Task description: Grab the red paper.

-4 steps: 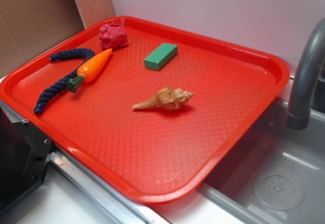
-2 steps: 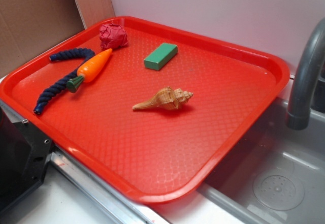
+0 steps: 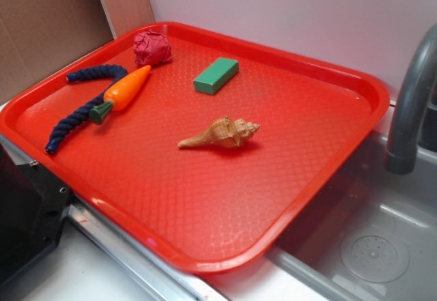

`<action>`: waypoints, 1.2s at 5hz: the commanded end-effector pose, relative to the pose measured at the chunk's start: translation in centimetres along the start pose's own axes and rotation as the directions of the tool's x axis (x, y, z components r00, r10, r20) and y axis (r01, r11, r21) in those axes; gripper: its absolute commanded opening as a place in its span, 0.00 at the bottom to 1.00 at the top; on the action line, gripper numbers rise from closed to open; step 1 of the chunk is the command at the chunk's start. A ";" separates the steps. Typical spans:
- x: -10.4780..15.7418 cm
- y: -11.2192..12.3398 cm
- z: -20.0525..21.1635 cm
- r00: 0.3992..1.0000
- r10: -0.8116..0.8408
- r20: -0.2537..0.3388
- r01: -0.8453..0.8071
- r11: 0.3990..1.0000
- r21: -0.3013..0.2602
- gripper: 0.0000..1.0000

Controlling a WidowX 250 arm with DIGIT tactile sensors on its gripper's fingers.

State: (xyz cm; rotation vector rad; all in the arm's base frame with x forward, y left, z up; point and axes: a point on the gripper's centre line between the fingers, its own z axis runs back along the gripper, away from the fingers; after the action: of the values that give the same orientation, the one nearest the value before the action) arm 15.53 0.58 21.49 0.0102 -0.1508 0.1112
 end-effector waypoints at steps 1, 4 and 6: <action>3.8 3.5 -4.5 0.971 0.205 0.121 -0.203 0.979 -0.025 1.00; 8.9 8.1 -11.5 0.933 0.291 0.210 -0.300 0.954 0.013 1.00; 11.5 9.6 -15.2 0.938 0.297 0.179 -0.305 0.952 0.018 1.00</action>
State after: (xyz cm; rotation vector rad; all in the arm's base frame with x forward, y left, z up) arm 27.31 10.69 6.55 0.0380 -0.2695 0.4321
